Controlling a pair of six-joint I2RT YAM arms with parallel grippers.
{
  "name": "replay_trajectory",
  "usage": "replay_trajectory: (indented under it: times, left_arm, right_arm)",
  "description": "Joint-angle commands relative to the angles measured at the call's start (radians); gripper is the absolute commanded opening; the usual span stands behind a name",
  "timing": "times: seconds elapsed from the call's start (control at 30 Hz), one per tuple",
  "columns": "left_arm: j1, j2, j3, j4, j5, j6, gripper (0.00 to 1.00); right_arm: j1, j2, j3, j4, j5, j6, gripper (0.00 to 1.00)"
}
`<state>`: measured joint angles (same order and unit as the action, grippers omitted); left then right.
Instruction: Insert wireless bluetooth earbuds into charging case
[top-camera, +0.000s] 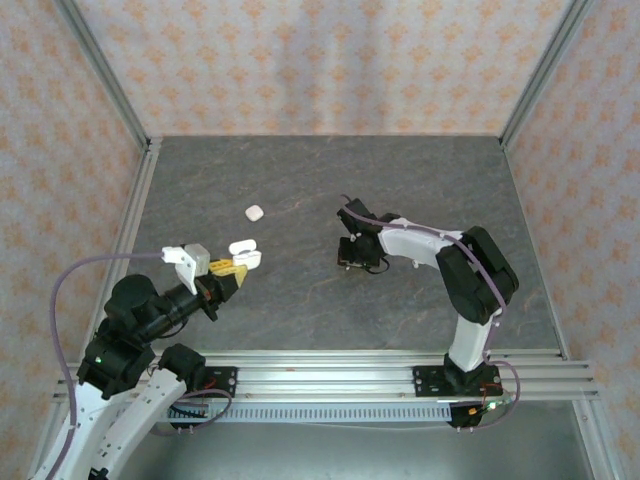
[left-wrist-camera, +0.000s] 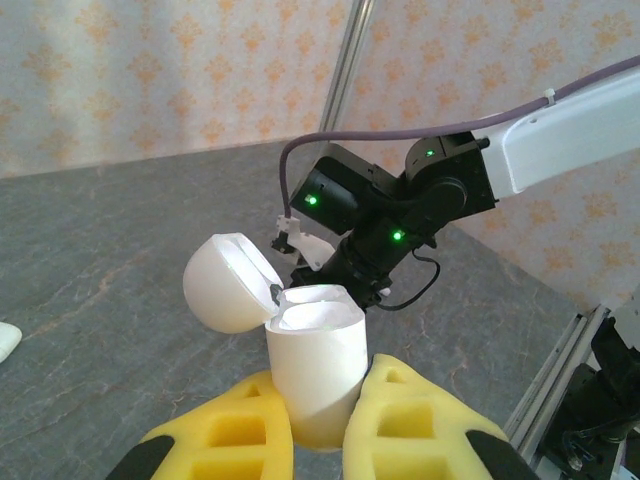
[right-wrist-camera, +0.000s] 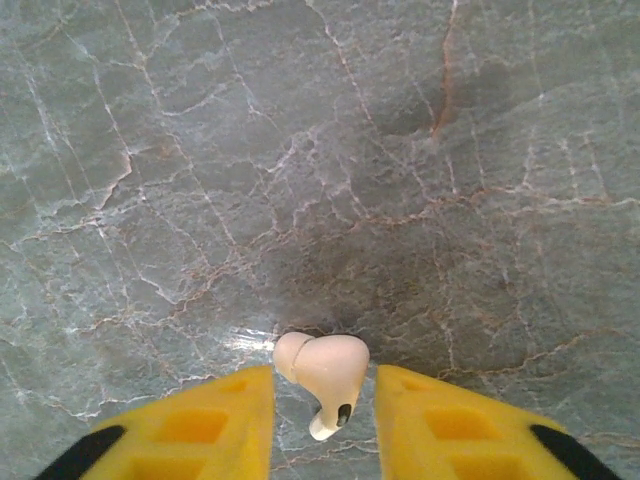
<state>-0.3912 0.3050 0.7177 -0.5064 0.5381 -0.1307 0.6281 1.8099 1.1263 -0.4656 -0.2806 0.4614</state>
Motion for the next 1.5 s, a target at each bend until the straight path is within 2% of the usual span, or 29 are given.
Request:
replay_trajectory:
  times: [0.0,0.13,0.4,0.63,0.87,1.47]
  left_arm:
    - [-0.001,0.001,0.007,0.041,0.019,-0.009,0.00]
    - [-0.001,-0.008,0.008,0.029,0.013,-0.009,0.00]
    - [-0.001,0.002,-0.013,0.058,0.043,-0.013,0.00]
    - [-0.001,0.013,-0.073,0.200,0.155,-0.038,0.00]
    - [-0.001,-0.006,-0.120,0.299,0.193,-0.032,0.00]
    - [-0.002,0.002,-0.159,0.329,0.195,-0.011,0.00]
  right_arm:
    - [0.001,-0.040,0.017,-0.029,0.013,0.011,0.40]
    - [0.000,-0.062,0.055,-0.089,0.024,0.000,0.45]
    - [-0.031,-0.040,0.112,-0.165,-0.039,-0.040,0.43]
    - [-0.031,0.041,0.161,-0.202,-0.074,-0.038,0.42]
    - [-0.030,0.103,0.199,-0.244,-0.071,-0.045,0.41]
    - [-0.030,0.148,0.249,-0.281,-0.042,-0.118,0.26]
